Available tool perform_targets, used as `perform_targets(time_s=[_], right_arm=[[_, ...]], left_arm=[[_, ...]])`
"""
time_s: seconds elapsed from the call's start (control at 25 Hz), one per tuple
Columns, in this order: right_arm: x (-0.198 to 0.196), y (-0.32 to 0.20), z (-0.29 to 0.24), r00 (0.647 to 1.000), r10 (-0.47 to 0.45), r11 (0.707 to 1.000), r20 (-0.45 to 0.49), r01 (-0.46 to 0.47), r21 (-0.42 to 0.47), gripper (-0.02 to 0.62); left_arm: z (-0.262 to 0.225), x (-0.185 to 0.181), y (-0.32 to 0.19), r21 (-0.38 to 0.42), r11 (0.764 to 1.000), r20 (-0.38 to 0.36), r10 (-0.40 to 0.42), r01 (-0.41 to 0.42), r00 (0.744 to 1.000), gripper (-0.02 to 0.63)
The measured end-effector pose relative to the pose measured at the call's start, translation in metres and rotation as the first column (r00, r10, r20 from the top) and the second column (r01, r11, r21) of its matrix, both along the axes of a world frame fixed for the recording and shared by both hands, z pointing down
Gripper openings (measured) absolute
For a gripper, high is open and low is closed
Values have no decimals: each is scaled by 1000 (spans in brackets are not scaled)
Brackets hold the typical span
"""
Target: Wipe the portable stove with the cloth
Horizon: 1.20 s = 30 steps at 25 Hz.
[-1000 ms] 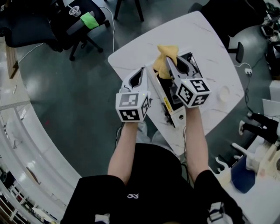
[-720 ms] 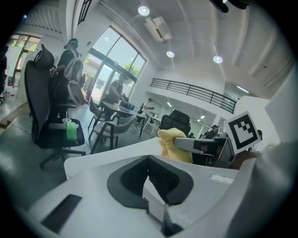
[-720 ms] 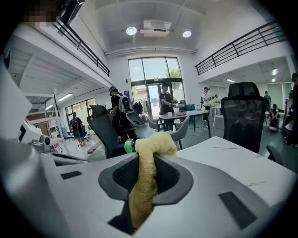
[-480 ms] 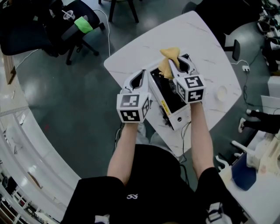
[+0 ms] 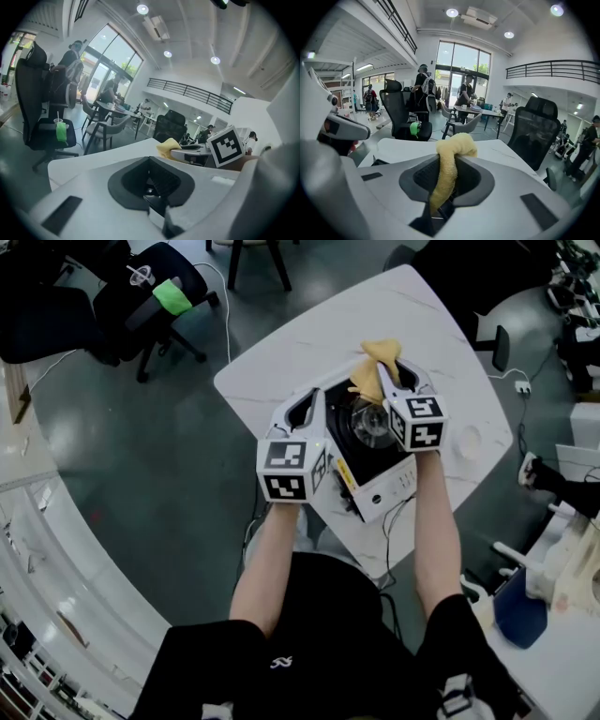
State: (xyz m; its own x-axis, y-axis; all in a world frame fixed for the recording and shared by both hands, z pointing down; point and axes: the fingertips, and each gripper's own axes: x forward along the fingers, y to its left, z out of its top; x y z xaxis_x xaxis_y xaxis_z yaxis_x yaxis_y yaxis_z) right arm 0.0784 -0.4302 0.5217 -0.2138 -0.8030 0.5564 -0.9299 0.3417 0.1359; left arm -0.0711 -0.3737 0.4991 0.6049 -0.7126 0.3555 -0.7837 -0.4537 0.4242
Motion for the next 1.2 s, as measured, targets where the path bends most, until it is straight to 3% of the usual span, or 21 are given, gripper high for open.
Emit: perform_targets(time_s=[0.44,0.64,0.96,1.2], right_arm=[[67,-14,-12,980,189,980,66,-192,55,60],[95,7,-7,967,253,967,41,-254,21,59],[87,46,4,983,113,992,-144,-120,-40,59],[93,87,10,966,28,992,-258,-58,-108,60]], left_arm=[[-4,17,-1,2,1000,-3,19,-19,1000,-6],[-3,17,10,-10,1000,-4,16,-16,1000,-6],[2,23,27,-21,1000,-12,23,-24,1000,-6],[-1,29,42,-17,999,-16,35,-36,999,-6]])
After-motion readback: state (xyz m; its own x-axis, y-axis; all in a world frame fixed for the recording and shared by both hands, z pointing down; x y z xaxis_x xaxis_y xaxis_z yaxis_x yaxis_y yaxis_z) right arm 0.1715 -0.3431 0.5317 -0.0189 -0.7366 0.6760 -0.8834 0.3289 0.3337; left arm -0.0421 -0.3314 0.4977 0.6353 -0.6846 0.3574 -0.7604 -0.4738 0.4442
